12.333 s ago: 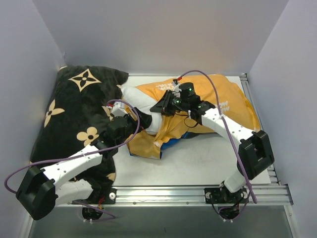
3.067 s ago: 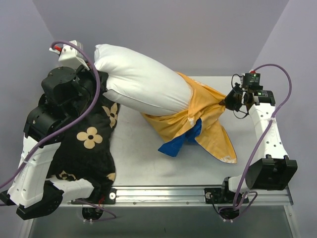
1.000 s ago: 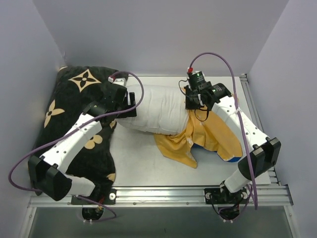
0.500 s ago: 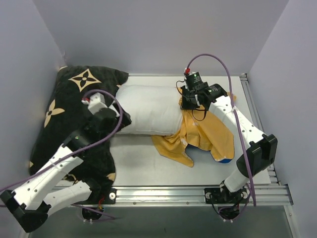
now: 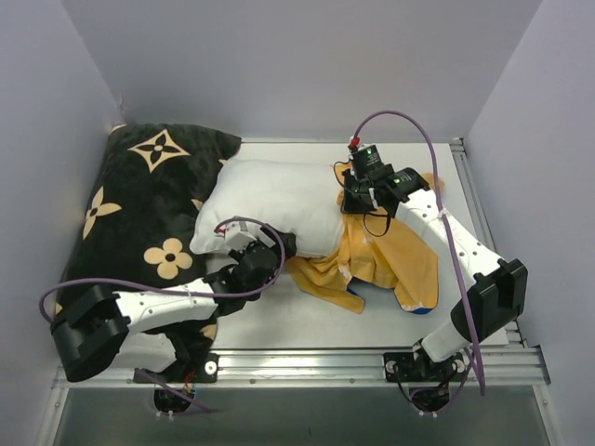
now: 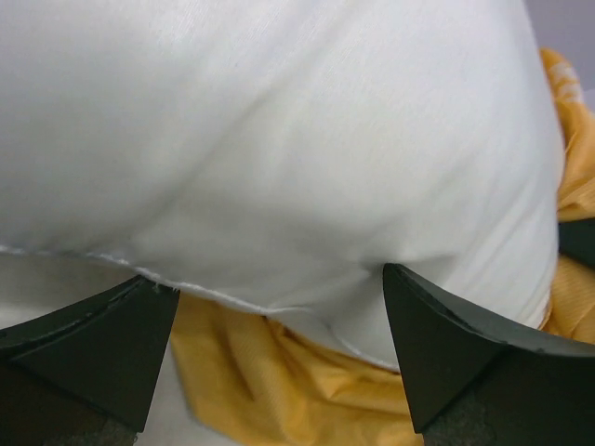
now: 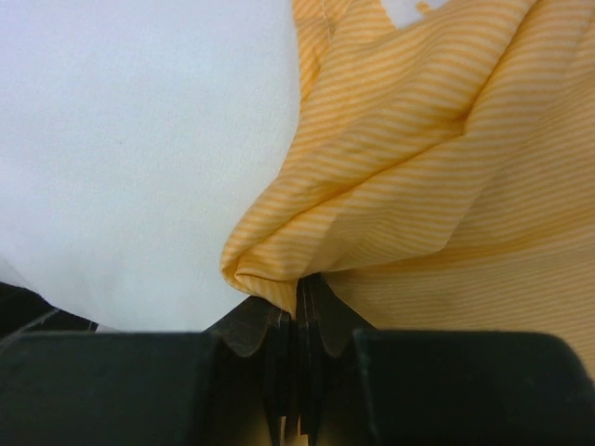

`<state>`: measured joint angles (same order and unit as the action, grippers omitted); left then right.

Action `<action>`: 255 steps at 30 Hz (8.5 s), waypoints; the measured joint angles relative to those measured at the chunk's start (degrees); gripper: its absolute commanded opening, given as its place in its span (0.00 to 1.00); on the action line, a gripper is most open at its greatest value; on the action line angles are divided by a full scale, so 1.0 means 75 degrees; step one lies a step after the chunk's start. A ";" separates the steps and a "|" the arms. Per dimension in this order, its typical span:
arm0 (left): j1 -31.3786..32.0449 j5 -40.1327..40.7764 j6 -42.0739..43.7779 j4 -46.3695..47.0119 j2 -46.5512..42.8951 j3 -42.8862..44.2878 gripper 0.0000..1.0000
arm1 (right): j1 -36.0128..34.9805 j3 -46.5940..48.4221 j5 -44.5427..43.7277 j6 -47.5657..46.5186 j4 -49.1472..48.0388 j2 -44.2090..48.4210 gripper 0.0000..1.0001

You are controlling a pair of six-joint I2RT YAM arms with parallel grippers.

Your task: Remove the pillowcase from the pillow

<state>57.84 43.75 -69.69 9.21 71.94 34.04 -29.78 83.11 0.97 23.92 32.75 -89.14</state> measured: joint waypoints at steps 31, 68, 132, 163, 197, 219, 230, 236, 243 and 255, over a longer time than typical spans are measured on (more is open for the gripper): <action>0.1469 0.1157 0.5680 0.1265 -0.0391 0.3191 0.00 | 0.0568 0.2719 -0.0863 -0.0434 0.1661 0.0752 0.08; -0.0717 0.1011 0.2535 -0.2174 0.0239 0.4013 0.00 | 0.0073 -0.1711 -0.3185 0.0618 0.1801 0.6030 1.00; -0.3369 -0.0918 0.5735 -0.6000 0.1323 0.8285 0.00 | 0.3031 0.0472 -0.0423 0.0000 0.0679 0.1166 0.88; -0.4540 -0.1824 0.5537 -0.6417 0.4092 1.0745 0.00 | -0.1521 -0.4884 -0.1679 0.0813 -0.6225 0.0737 0.35; -0.5117 -0.3681 0.5849 -0.7501 0.2509 1.1127 0.00 | 0.4776 -0.3477 0.0058 0.1880 -0.2005 0.3893 0.00; -0.4937 -0.3518 0.5878 -0.7114 0.1454 0.9224 0.00 | 0.3226 -0.3153 0.0866 0.0947 -0.1518 0.4264 0.71; -0.4336 -0.2914 0.5747 -0.6097 0.1303 0.8072 0.00 | 0.0985 -0.2873 0.0787 -0.0050 -0.2433 0.3861 1.00; -0.4299 -0.2833 0.5750 -0.6094 0.1303 0.8072 0.00 | 0.0857 -0.2640 0.0708 -0.0026 -0.2690 0.2751 0.30; -0.4182 -0.2999 0.5721 -0.6079 0.1303 0.8072 0.00 | 0.1373 -0.2640 0.0627 0.0606 -0.2477 0.2978 0.00; -0.4039 -0.4342 0.5523 -0.6271 0.1320 0.8367 0.00 | 0.4948 -0.2407 0.1320 0.0947 -0.1128 0.3756 0.00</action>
<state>27.55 11.18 -28.27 -37.82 81.84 96.79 7.33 65.06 10.87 31.03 24.29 -60.97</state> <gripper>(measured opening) 0.028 0.102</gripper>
